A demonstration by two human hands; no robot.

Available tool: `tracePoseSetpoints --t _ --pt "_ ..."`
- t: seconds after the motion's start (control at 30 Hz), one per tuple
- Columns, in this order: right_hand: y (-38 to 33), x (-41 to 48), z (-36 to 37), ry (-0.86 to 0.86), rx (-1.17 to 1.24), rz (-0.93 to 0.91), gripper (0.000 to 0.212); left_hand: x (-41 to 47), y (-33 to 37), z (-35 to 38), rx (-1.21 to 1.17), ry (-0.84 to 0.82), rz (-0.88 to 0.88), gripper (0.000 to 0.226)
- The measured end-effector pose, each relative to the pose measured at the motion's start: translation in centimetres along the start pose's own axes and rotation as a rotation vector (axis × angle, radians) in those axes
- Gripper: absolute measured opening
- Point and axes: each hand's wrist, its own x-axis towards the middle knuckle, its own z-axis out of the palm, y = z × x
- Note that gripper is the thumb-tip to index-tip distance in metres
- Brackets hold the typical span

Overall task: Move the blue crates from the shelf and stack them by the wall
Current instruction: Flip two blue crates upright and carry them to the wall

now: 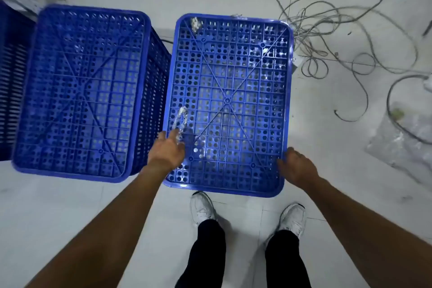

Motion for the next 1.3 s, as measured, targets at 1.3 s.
tracePoseSetpoints --t 1.3 --pt "10.7 3.6 0.0 0.212 0.183 0.311 0.042 0.6 7.8 7.3 -0.138 -0.078 -0.131 0.098"
